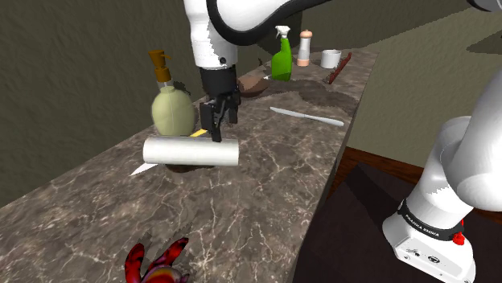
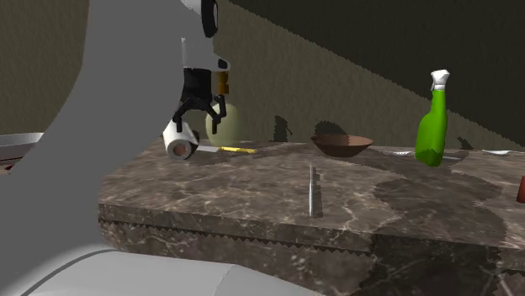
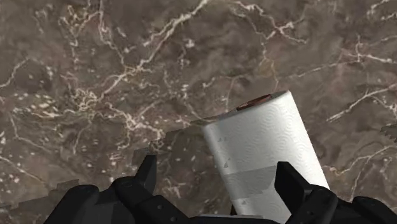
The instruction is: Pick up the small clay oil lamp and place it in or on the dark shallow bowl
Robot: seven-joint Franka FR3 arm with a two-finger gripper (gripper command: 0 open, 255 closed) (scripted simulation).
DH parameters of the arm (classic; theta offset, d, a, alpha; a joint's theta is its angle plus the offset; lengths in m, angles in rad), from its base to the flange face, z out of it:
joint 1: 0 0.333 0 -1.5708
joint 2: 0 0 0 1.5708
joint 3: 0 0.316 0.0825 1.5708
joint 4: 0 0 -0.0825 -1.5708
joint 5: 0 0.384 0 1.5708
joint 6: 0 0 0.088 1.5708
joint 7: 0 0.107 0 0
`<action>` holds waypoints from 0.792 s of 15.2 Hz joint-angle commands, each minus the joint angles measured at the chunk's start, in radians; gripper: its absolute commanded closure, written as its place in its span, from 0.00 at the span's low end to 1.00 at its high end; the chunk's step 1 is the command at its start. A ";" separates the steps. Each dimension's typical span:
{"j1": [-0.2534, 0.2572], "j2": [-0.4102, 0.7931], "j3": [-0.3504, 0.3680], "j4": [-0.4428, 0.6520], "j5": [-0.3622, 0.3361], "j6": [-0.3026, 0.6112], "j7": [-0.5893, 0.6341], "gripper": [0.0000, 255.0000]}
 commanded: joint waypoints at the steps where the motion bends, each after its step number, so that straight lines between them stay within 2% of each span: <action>1: 0.021 0.085 0.021 0.061 -0.018 0.010 0.023 0.00; 3: 0.041 0.144 0.036 0.120 -0.034 0.004 0.039 0.00; 12: 0.045 0.159 0.036 0.035 -0.039 0.102 0.042 0.00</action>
